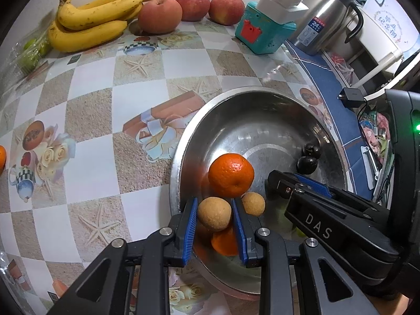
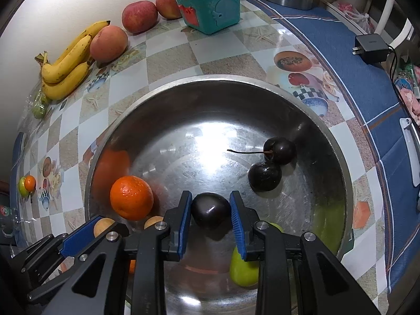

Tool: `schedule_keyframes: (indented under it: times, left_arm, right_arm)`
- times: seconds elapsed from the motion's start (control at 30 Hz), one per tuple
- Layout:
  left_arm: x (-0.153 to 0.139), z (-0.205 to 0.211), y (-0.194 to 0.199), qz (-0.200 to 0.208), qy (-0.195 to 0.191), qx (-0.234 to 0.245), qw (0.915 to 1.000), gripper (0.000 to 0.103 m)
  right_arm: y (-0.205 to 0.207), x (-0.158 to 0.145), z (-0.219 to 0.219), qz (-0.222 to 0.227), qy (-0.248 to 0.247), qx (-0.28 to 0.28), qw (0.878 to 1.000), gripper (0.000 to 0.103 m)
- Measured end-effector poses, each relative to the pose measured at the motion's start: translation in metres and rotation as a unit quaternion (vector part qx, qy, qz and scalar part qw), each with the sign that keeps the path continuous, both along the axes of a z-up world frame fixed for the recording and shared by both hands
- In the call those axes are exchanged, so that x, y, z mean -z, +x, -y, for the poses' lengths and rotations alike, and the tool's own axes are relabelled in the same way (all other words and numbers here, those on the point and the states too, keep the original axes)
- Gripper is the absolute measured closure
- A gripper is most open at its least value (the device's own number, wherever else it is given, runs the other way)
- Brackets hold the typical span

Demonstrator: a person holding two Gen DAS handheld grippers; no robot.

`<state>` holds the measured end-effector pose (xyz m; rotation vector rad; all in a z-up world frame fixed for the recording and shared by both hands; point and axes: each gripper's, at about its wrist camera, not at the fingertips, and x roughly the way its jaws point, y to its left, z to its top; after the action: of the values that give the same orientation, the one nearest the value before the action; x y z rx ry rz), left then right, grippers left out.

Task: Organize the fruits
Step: 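Open the left gripper to drop the tan fruit while the right gripper releases the plum, then move both open grippers toward the green pear and mandarin on the table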

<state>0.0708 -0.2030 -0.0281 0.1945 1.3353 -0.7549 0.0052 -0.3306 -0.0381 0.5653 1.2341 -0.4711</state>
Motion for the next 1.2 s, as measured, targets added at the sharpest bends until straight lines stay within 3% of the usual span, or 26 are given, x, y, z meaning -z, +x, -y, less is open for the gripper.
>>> schedule_keyframes:
  times: [0.33, 0.5, 0.8, 0.9, 1.03, 1.07, 1.13, 1.2]
  left_arm:
    - [-0.001, -0.002, 0.001, -0.007, -0.005, -0.003, 1.0000, 0.072]
    - [-0.007, -0.005, 0.003, -0.010, -0.016, -0.008, 0.9998, 0.065]
    - [-0.028, -0.014, 0.010, 0.013, -0.029, -0.019, 0.9993, 0.061]
    - [-0.030, -0.022, 0.014, 0.028, -0.012, -0.036, 0.9989, 0.058]
    - [-0.025, -0.037, 0.023, 0.050, 0.039, -0.075, 0.9951, 0.033]
    - [-0.023, -0.040, 0.025, 0.054, 0.051, -0.085, 0.9936, 0.031]
    - [-0.016, -0.046, 0.029, 0.058, 0.076, -0.102, 0.9902, 0.026]
    - [-0.010, -0.054, 0.032, 0.060, 0.094, -0.112, 0.9875, 0.017]
  right_arm:
    - [0.000, 0.003, 0.000, 0.000, 0.002, 0.002, 1.000, 0.067]
    - [-0.001, -0.002, 0.001, 0.007, 0.004, 0.004, 1.000, 0.067]
    - [-0.006, -0.028, 0.007, 0.044, 0.001, 0.012, 0.999, 0.067]
    - [-0.008, -0.035, 0.009, 0.051, -0.005, 0.016, 0.999, 0.067]
    - [-0.008, -0.040, 0.007, 0.049, -0.018, 0.008, 0.999, 0.067]
    - [-0.006, -0.040, 0.005, 0.047, -0.021, 0.001, 0.999, 0.066]
    - [-0.001, -0.039, 0.000, 0.040, -0.030, -0.012, 0.999, 0.046]
    - [0.002, -0.039, -0.004, 0.039, -0.039, -0.021, 0.998, 0.038]
